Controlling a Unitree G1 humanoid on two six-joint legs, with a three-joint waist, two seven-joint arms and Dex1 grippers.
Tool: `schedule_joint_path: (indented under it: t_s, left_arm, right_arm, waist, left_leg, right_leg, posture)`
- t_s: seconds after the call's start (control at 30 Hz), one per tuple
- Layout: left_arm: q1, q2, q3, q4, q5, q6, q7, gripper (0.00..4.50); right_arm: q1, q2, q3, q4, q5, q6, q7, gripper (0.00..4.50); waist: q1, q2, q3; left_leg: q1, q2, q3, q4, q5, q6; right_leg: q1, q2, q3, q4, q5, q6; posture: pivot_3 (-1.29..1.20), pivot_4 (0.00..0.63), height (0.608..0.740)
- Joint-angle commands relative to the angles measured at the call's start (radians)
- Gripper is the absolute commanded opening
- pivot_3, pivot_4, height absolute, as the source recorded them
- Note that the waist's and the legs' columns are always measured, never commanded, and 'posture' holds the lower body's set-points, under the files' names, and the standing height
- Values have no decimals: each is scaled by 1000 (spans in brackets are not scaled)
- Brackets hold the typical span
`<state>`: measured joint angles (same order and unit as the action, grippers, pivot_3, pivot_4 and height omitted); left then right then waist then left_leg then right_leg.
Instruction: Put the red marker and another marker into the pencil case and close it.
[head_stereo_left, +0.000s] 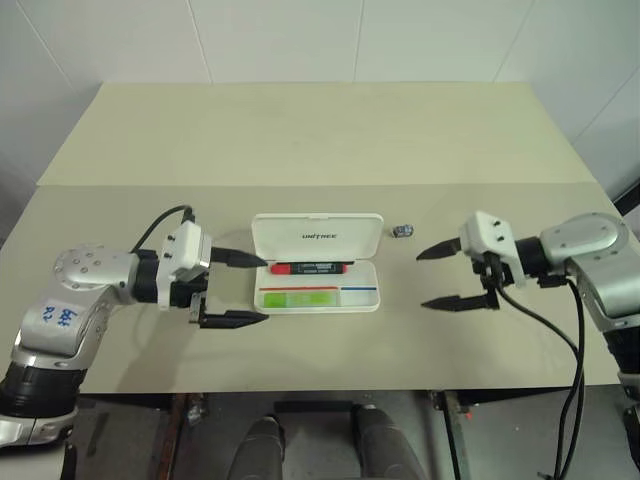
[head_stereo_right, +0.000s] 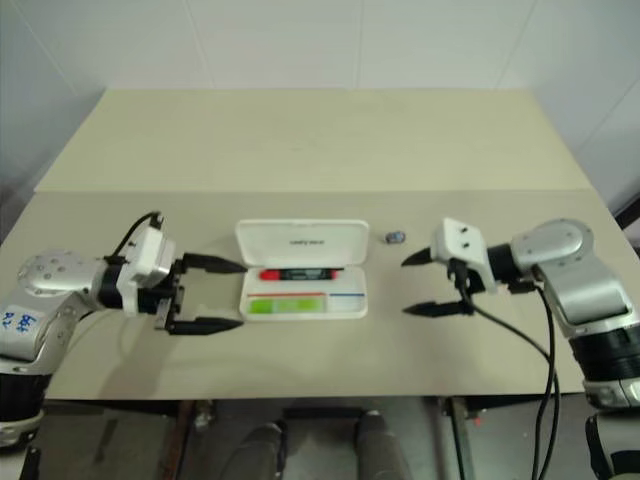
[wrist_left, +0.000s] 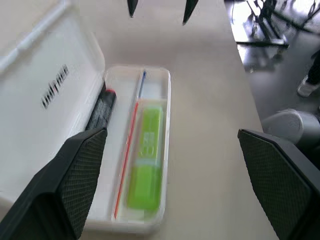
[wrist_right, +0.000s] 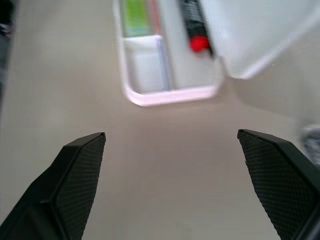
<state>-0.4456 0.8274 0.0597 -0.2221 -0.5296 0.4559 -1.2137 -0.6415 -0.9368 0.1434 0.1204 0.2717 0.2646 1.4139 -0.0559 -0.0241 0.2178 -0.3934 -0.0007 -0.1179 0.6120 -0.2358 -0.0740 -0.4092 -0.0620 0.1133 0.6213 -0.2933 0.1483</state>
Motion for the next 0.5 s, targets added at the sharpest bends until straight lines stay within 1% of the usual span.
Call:
schedule_joint_path:
  t_s: [0.03, 0.13, 0.27, 0.5]
  left_arm:
    - [-73, 11, 31, -30, -64, 66, 17, 4500]
    - [-134, 35, 36, 1, -72, 91, 2, 4500]
    - [-209, 70, 10, 104, -13, 36, -42, 4500]
    - [-329, 56, -49, 268, 76, -54, -99, 4500]
  right_arm:
    - [-39, 20, -22, 79, -25, -89, 7, 4478]
    - [-92, 59, -15, 186, -61, -167, -11, 4478]
    - [-189, 121, 0, 361, -117, -270, -23, 4478]
    - [-336, 226, 8, 623, -195, -416, -47, 4478]
  waist:
    - [0, 0, 0]
    - [-5, 0, 0]
    - [-9, 1, 0]
    - [-7, 1, 0]
  left_leg:
    - [0, 0, 0, 0, 0, 0]
    - [0, 0, 0, 0, 0, 0]
    - [0, 0, 0, 0, 0, 0]
    - [0, 0, 0, 0, 0, 0]
  right_leg:
    - [0, 0, 0, 0, 0, 0]
    - [0, 0, 0, 0, 0, 0]
    - [0, 0, 0, 1, 0, 0]
    - [0, 0, 0, 1, 0, 0]
  posture:
    - [0, 150, 740]
    - [0, 150, 740]
    - [0, 150, 740]
    - [0, 150, 740]
